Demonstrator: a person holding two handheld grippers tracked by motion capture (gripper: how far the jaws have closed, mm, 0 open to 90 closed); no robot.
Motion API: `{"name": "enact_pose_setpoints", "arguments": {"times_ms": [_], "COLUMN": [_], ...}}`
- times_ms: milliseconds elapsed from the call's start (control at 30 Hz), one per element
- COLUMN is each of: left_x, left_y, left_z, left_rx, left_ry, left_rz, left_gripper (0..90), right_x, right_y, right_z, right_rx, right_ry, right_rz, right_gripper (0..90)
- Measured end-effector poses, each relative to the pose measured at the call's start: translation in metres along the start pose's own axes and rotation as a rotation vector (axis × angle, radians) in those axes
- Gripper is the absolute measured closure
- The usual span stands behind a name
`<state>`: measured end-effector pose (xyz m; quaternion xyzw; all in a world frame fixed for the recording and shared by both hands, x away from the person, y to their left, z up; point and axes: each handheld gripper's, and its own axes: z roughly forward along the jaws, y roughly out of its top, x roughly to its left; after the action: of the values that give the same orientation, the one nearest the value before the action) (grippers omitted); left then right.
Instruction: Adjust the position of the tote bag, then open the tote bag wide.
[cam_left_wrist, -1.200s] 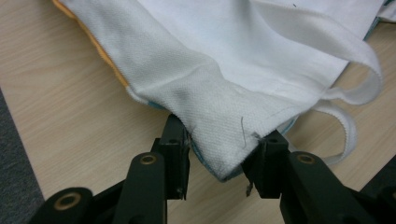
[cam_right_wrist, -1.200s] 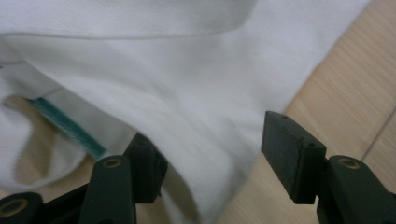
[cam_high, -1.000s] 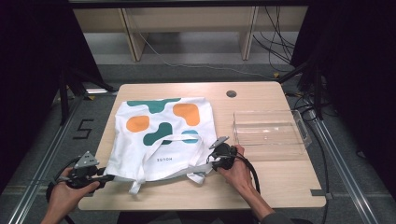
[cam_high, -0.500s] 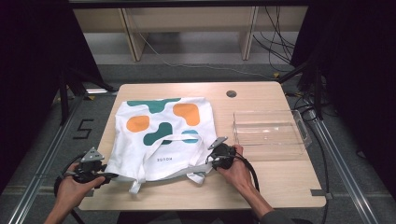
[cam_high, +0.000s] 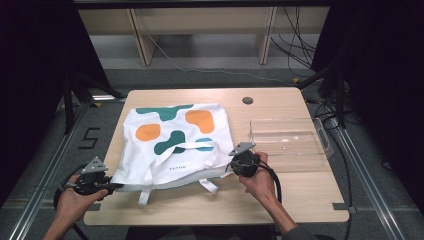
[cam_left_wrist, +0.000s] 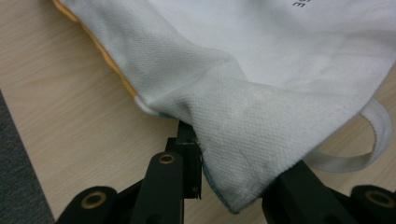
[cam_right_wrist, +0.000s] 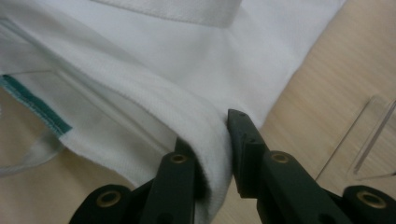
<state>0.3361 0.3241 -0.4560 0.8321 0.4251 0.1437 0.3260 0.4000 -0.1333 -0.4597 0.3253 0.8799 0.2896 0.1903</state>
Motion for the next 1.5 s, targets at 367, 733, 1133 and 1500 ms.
{"name": "enact_pose_setpoints", "arguments": {"times_ms": [367, 733, 1133, 1500], "left_x": [-0.021, -0.023, -0.009, 0.0], "left_y": [0.0, 0.005, 0.066, 0.118], "left_z": [-0.016, -0.034, -0.09, -0.139], "left_rx": [-0.019, -0.15, -0.192, -0.25], "left_ry": [-0.02, -0.048, -0.017, 0.004], "left_rz": [0.122, 0.082, 0.193, 0.244], "left_gripper": [76.3, 77.3, 79.3, 80.1], "right_x": [0.021, 0.018, -0.015, -0.041], "right_y": [-0.008, -0.007, 0.056, 0.118], "right_z": [-0.048, -0.076, -0.126, -0.173], "right_rx": [-0.057, -0.122, -0.141, -0.179], "right_ry": [0.012, 0.041, 0.089, 0.093], "right_rz": [-0.039, -0.011, -0.081, -0.128], "right_gripper": [81.5, 82.1, 84.4, 86.0]}}
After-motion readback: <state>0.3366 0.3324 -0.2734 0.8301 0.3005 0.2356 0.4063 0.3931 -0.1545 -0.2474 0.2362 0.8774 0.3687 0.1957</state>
